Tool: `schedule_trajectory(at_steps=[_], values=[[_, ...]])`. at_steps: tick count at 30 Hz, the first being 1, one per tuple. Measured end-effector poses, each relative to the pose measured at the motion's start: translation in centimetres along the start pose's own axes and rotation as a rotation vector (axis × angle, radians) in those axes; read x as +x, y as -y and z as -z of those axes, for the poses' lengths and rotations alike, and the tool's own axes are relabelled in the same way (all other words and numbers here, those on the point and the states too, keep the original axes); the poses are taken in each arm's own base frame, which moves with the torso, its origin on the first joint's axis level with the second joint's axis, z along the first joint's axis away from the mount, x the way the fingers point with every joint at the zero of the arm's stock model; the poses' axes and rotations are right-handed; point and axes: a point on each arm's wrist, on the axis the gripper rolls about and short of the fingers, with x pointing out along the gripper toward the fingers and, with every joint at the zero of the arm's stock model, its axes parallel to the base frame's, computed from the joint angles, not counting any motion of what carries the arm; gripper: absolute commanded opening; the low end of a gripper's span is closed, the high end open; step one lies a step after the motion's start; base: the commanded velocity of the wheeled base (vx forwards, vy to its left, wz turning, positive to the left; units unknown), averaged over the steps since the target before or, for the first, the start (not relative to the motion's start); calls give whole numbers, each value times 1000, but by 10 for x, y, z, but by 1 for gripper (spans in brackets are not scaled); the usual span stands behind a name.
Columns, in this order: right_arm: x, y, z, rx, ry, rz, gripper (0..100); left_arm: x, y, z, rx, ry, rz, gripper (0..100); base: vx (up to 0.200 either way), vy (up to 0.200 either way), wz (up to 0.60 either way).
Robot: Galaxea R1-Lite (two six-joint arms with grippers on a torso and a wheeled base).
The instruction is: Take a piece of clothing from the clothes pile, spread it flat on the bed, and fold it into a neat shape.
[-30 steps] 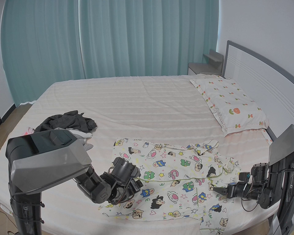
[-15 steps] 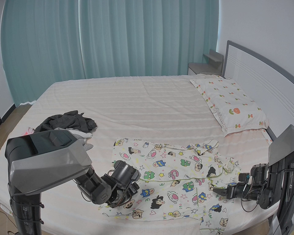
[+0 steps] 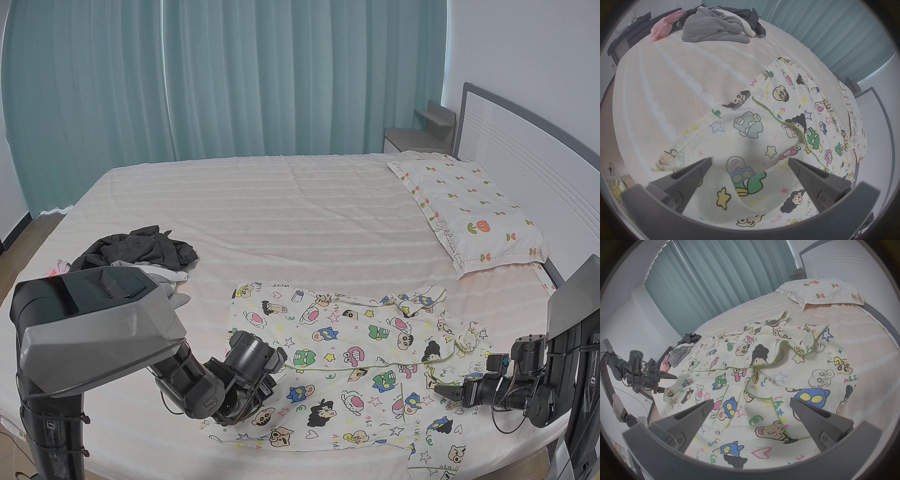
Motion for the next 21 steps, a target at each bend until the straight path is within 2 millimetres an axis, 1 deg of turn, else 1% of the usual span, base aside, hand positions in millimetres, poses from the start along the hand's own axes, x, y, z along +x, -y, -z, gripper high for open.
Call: schedule_trajectory(at_steps=[3, 7, 13, 18, 21], values=[[0, 0, 0, 0, -1, -1, 100, 3, -1, 0, 22, 37, -20, 100, 0, 0, 0], [0, 0, 0, -1, -2, -1, 100, 11, -5, -1, 63, 103, -69, 100, 0, 0, 0], [0, 0, 0, -1, -2, -2, 100, 18, -5, 0, 99, 99, -79, 100, 0, 0, 0], [0, 0, 0, -1, -2, -2, 100, 15, 3, 0, 101, 59, -33, 100, 0, 0, 0], [0, 0, 0, -1, -2, -2, 100, 14, 8, 2, 140, 25, -13, 100, 0, 0, 0]])
